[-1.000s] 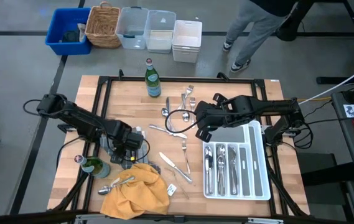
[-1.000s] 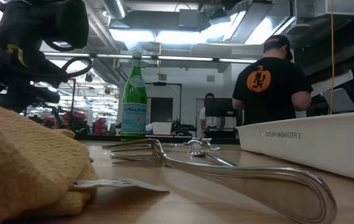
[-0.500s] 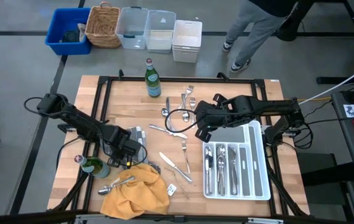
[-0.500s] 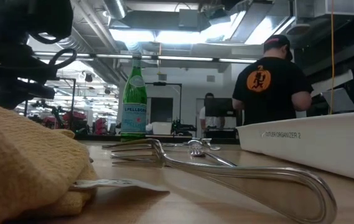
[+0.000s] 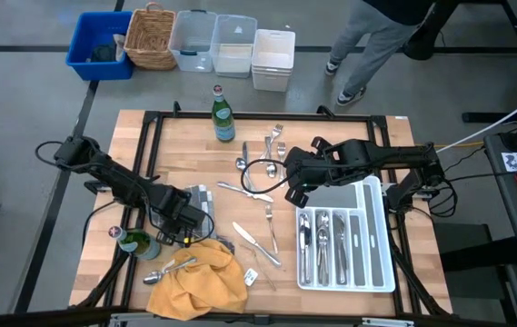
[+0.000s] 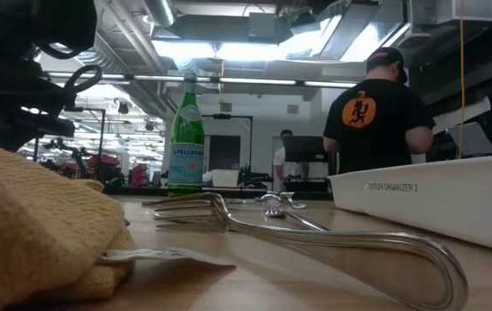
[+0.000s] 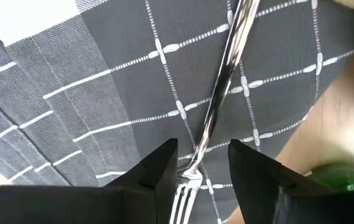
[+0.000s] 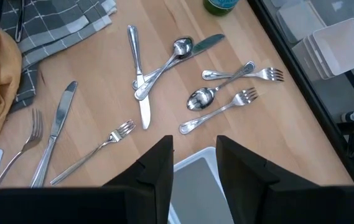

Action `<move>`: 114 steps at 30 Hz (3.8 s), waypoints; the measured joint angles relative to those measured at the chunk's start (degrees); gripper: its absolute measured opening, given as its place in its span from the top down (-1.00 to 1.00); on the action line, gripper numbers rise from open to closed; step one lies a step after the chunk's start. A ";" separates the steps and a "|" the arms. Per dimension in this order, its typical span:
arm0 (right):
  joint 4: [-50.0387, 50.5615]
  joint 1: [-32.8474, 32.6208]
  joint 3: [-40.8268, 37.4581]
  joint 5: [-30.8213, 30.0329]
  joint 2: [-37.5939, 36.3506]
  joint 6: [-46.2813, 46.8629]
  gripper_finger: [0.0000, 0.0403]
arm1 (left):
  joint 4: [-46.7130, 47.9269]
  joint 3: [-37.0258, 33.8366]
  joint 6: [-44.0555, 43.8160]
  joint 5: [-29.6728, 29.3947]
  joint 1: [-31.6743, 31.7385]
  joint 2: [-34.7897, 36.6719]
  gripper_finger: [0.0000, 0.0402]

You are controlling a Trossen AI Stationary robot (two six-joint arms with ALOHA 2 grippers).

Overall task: Sort silverware
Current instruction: Stack the silver fork into the white utensil tray with the other silver forks

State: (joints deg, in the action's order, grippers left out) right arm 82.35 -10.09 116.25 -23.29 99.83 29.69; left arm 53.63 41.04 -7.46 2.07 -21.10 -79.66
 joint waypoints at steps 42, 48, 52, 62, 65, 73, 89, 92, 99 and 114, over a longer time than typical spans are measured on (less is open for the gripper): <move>0.11 0.00 0.00 0.02 0.00 -2.16 0.39 | -3.96 -0.22 -4.37 -0.18 0.26 -1.92 0.87; 0.11 0.00 0.00 0.02 0.00 -2.16 0.39 | -0.91 2.74 -3.81 -0.08 0.26 -1.92 0.95; 0.11 0.00 0.00 0.02 0.00 -2.16 0.39 | -1.08 5.35 -1.35 -1.84 0.26 -1.88 0.94; 1.69 0.00 0.00 4.43 0.00 3.85 0.39 | -21.03 10.82 13.61 -15.56 5.39 -1.84 0.97; 4.78 0.00 0.00 6.21 0.00 8.61 0.39 | -35.11 10.82 19.81 -16.08 8.21 -2.00 0.98; 5.22 0.00 0.00 10.33 -0.44 22.38 0.39 | -56.99 10.88 38.36 -16.52 13.01 -5.59 0.97; -5.49 1.68 -0.02 12.83 4.83 23.99 0.39 | -60.95 10.84 57.41 -29.90 14.51 -9.95 0.98; -5.72 2.83 -0.11 13.65 6.81 22.78 0.39 | -63.58 10.84 58.25 -30.04 14.36 -9.92 0.96; -6.43 5.87 -0.09 17.44 8.47 19.50 0.39 | -63.45 10.84 58.40 -30.03 14.23 -9.90 0.97; -9.25 6.36 -0.07 21.69 9.33 11.40 0.39 | -67.87 11.30 54.38 -30.01 14.25 -9.86 0.96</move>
State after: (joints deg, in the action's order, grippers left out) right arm 73.10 -3.73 116.18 -1.59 109.16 41.09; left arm -14.24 52.34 46.92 -27.93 -6.85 -89.52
